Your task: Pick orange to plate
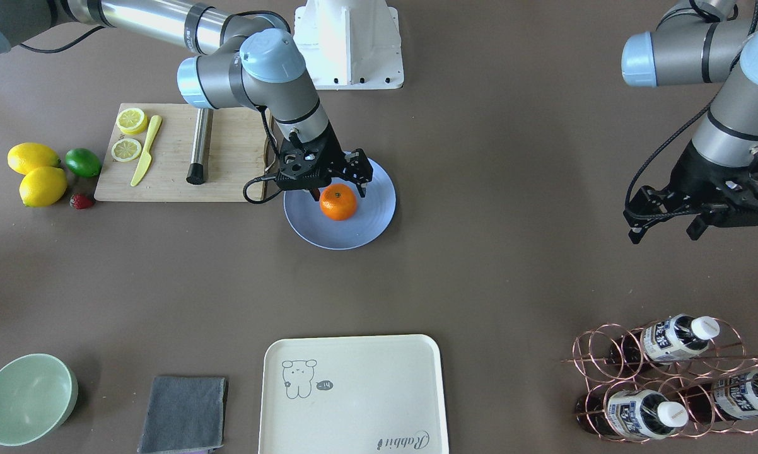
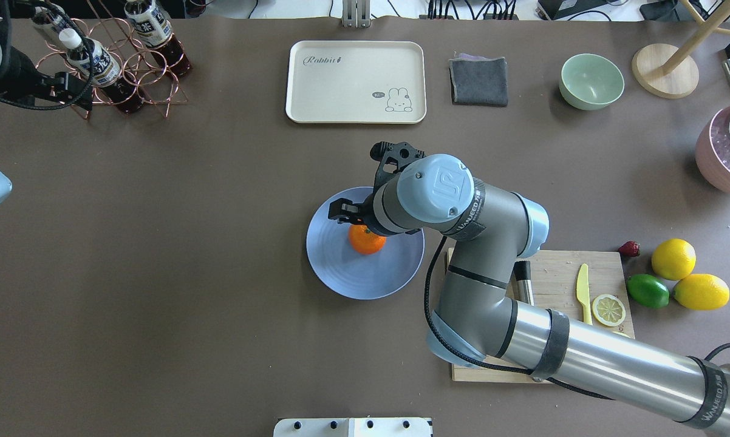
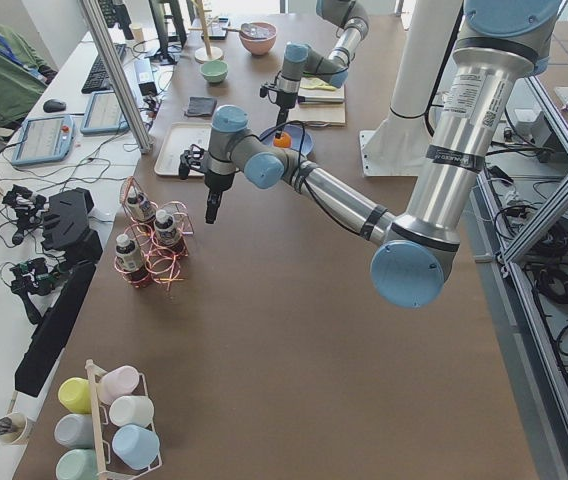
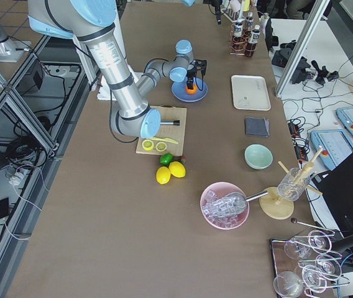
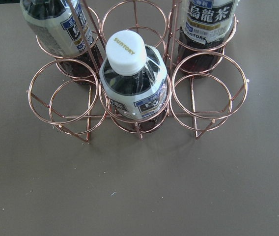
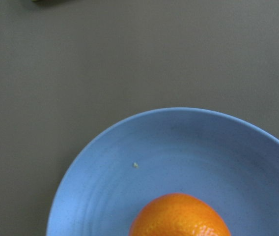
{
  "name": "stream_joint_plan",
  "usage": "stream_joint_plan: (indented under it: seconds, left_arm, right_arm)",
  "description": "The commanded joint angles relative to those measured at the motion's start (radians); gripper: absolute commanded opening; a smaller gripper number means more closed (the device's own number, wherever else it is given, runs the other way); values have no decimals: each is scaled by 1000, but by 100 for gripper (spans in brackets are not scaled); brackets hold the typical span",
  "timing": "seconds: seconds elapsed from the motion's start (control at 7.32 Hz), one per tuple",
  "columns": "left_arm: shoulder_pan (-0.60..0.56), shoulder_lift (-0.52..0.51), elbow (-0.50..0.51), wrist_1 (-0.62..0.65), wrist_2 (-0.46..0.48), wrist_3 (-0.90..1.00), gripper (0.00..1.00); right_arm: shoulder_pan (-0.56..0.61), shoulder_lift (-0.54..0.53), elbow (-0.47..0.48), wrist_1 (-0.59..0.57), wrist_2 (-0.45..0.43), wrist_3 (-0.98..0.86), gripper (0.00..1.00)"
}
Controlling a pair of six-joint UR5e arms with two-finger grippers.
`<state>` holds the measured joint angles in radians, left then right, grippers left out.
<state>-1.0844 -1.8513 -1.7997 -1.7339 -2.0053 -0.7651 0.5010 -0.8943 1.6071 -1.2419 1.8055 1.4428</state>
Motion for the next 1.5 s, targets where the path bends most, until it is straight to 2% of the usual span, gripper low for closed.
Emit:
stream_joint_plan:
  seconds: [0.0,0.14,0.27,0.41,0.55,0.68,1.09,1.23,1.37]
  left_arm:
    - [-2,10,2,-4,5,1,98]
    - [-6,10,5,-1,13,1,98]
    - [-40,12,11,5,5,16,98]
    - [-60,41,2,16,0,123,98]
    - [-102,61,-7,36,-30,188,98]
    - [-176,107,-15,39,-83,298,98]
    - [-392,248,5,45,-183,644,98]
    - [-452,273,19,45,-246,705,98]
    - [-477,276,43,45,-291,707,98]
  right_arm:
    - [111,22,91,-161,130,-8,100]
    - [172,12,112,-238,173,-42,100]
    - [254,-24,150,-323,222,-171,100]
    - [328,-96,198,-399,253,-338,100]
    - [411,-192,224,-418,255,-536,100]
    - [491,-281,229,-415,296,-699,100]
    - [784,-507,206,-412,484,-1133,100]
    - [877,-565,168,-410,530,-1273,100]
    - [978,-578,87,-410,575,-1414,100]
